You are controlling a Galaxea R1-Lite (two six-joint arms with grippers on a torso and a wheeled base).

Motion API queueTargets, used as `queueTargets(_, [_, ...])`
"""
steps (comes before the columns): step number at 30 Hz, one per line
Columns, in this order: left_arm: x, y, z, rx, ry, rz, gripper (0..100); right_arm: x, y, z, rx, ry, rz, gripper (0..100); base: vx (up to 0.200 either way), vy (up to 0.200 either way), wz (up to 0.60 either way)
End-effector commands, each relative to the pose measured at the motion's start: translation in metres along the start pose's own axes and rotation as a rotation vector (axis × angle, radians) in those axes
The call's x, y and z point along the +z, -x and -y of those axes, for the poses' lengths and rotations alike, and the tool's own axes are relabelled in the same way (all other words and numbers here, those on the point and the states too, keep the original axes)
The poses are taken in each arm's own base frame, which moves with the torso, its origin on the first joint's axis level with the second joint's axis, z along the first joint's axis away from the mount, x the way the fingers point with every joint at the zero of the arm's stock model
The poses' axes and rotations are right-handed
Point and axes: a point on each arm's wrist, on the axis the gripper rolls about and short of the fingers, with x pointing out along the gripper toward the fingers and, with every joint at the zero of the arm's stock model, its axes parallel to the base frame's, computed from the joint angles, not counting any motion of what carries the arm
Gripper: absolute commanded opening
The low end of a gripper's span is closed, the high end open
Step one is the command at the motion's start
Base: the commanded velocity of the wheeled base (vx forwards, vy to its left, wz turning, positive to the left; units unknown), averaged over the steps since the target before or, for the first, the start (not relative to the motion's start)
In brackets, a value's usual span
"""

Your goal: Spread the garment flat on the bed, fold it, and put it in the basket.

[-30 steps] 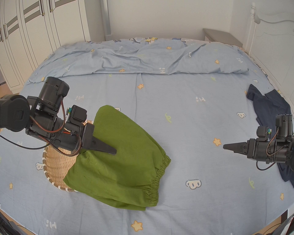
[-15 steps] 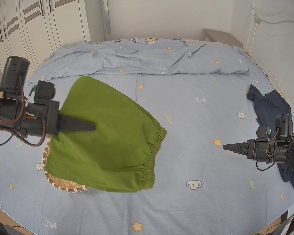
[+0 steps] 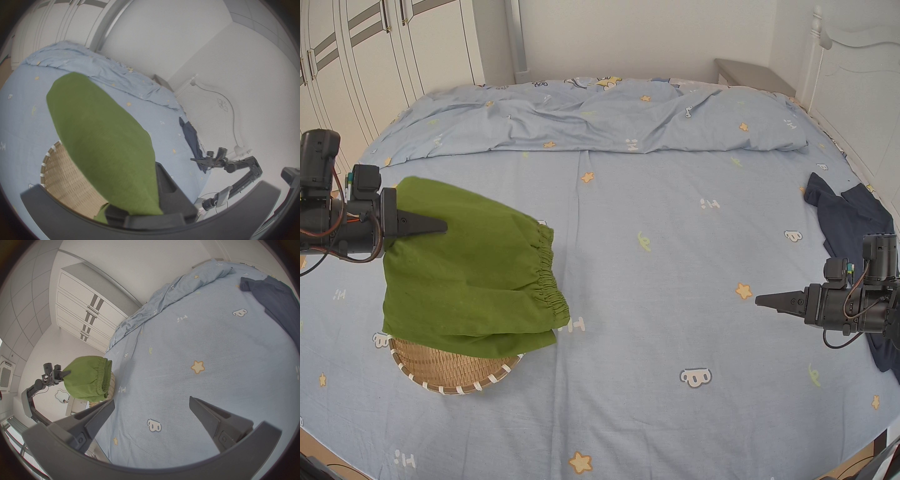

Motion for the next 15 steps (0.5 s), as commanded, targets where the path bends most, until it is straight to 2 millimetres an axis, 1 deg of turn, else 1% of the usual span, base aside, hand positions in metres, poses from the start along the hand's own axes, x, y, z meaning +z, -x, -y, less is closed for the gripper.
queueTargets(1, [-0.011, -0.023, -0.060, 0.114, 0.145, -0.074, 0, 0.000, -0.001, 0.000, 0.003, 0.002, -0.004, 100, 0.000, 0.000, 0.00])
queueTargets(4, [-0.018, -0.014, -0.075, 0.155, 0.196, -0.070, 0, -0.001, -0.001, -0.002, 0.006, 0.005, -0.005, 100, 0.000, 0.000, 0.00])
queueTargets(5, [-0.019, -0.013, -0.077, 0.159, 0.201, -0.073, 0, -0.001, -0.001, -0.002, 0.006, 0.003, -0.005, 100, 0.000, 0.000, 0.00])
queueTargets(7, [-0.031, -0.014, -0.083, 0.181, 0.234, -0.102, 0, -0.001, 0.001, -0.003, 0.009, 0.007, -0.001, 100, 0.000, 0.000, 0.00])
queueTargets(8, [-0.038, -0.016, -0.088, 0.188, 0.255, -0.121, 0, -0.001, 0.002, -0.005, 0.011, 0.010, 0.000, 100, 0.000, 0.000, 0.00])
queueTargets(10, [-0.042, -0.018, -0.092, 0.195, 0.271, -0.133, 0, -0.001, 0.003, -0.005, 0.012, 0.012, 0.003, 100, 0.000, 0.000, 0.00])
queueTargets(11, [-0.047, -0.023, -0.099, 0.222, 0.283, -0.154, 0, -0.001, 0.004, -0.006, 0.014, 0.014, 0.002, 100, 0.000, 0.000, 0.00])
queueTargets(14, [-0.053, -0.033, -0.113, 0.298, 0.299, -0.194, 0, -0.002, 0.003, -0.007, 0.016, 0.014, 0.000, 100, 0.000, 0.000, 0.00])
queueTargets(15, [-0.054, -0.034, -0.114, 0.303, 0.300, -0.196, 0, -0.002, 0.003, -0.007, 0.016, 0.014, 0.000, 100, 0.000, 0.000, 0.00])
